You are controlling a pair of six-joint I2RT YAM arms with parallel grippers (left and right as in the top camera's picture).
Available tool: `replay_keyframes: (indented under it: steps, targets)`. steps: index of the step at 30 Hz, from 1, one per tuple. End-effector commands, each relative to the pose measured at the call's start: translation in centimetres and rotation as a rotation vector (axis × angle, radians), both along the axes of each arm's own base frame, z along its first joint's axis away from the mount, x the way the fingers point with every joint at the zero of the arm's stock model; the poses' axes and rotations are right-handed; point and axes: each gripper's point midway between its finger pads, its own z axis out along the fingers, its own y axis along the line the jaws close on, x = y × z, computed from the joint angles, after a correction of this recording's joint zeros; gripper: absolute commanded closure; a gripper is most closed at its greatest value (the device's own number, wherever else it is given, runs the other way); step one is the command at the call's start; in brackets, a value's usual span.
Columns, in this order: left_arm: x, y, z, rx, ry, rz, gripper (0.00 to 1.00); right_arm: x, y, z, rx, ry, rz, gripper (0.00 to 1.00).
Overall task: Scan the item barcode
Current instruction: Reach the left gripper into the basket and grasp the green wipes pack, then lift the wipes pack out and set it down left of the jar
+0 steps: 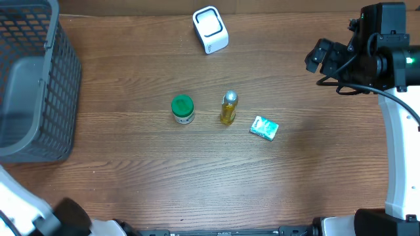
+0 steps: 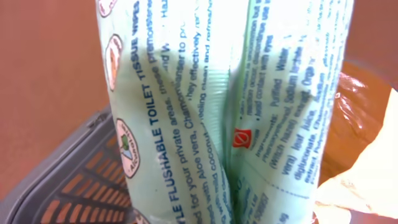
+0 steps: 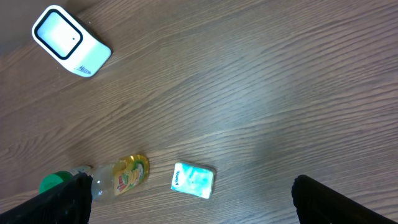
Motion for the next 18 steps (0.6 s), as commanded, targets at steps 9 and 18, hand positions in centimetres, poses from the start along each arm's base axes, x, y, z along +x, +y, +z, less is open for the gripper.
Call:
replay_keyframes:
  steps: [9,18]
  targets:
    - [1.4,-16.0,-3.2,-0.155,0.168,-0.240,0.96,0.0,-0.1,0.3,0.005,-0.012,-0.007,0.00]
    - [3.8,-23.7,-15.6,-0.214,0.392,-0.309,0.96,0.0,-0.1,0.3,0.005,-0.012,-0.007,0.00]
